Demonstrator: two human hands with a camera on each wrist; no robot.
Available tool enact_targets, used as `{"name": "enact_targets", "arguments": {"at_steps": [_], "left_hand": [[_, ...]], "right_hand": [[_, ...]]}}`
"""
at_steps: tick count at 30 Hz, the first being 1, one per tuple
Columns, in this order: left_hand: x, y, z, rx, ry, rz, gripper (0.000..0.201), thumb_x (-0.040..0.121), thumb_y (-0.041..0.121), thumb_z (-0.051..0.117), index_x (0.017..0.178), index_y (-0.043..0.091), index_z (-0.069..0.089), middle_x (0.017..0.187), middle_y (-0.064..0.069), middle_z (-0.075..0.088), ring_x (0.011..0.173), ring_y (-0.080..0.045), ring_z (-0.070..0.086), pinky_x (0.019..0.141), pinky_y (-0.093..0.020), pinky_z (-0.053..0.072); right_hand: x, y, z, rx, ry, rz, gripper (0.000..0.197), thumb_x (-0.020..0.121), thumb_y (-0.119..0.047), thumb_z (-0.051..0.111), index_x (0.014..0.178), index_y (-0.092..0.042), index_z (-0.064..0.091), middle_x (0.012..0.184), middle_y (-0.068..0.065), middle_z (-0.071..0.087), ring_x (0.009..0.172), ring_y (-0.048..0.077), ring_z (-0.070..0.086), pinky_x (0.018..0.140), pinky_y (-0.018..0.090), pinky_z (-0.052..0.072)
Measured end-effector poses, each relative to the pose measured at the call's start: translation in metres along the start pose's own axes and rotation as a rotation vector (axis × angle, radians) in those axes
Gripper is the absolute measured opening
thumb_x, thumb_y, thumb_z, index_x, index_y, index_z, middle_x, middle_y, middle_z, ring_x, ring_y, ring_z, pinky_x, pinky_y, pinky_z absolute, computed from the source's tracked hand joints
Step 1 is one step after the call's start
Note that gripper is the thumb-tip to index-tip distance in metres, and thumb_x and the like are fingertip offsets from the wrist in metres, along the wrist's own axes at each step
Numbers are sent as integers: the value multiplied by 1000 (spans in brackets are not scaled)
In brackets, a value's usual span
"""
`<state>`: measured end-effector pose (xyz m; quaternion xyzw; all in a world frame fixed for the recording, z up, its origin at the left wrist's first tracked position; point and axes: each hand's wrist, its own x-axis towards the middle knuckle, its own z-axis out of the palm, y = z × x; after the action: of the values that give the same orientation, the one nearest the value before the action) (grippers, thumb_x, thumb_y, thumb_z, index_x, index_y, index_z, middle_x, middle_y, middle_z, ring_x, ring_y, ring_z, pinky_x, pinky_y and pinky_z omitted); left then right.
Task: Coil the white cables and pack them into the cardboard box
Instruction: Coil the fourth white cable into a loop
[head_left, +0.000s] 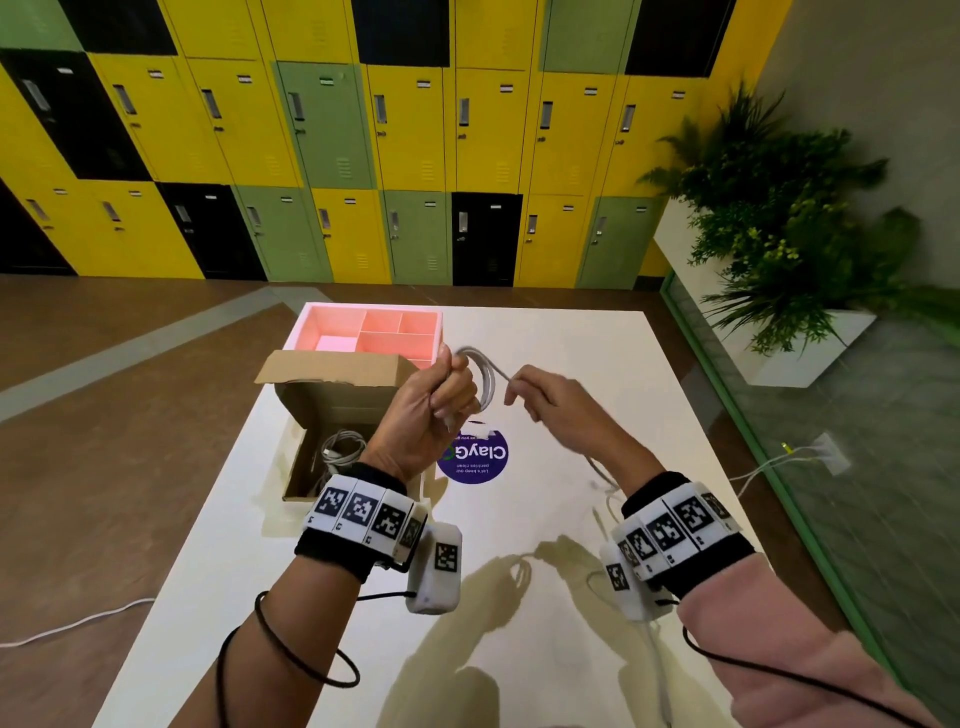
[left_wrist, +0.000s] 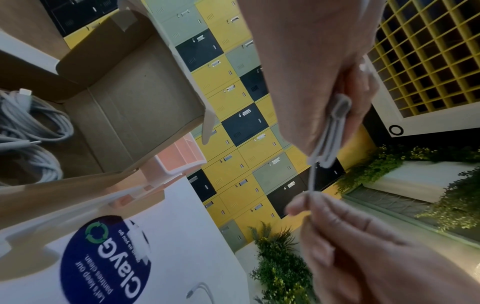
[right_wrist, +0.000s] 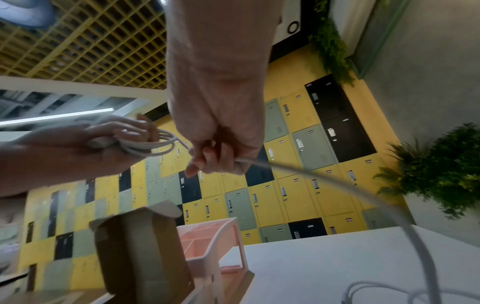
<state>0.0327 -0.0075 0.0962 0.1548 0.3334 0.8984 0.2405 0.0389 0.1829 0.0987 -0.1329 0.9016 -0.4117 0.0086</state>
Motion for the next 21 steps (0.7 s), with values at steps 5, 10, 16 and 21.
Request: {"name": "enact_targets", "arguments": {"at_steps": [5,10,16,21], "left_hand": [[5,2,4,251,112,118,43,103,27,25,123,-2,49,61,7,50,56,-4,47,63,-15,43],[5,-3,4,397,172,107,37,104,17,27,134,0,39,102,0,74,98,-14,69,92,-24,49],[4,-10,0,743,222,58,35,104,24,31,132,7,43,117,-4,68,110,-19,65,102,-35,46],[4,-14,-6,1028,273,11,27,103,27,34,116,10,49,107,-13,70,94,-24,69,87,-43,55]], "right_hand": [[-11,2,25,-248,-215,59,23,103,-28,34,100,-22,56,76,-4,54,64,8,50,55,24,40],[-16,-13,29,-366,-313,23,28,103,-32,33,108,-14,54,104,14,63,83,24,56,68,34,45],[-18,-32,19,-419,-338,-24,29,102,-33,35,113,-12,52,114,14,62,101,27,61,77,37,55],[-16,-35,15,-433,-275,-65,30,102,-32,38,120,-15,53,116,12,64,99,25,63,72,33,54]]}}
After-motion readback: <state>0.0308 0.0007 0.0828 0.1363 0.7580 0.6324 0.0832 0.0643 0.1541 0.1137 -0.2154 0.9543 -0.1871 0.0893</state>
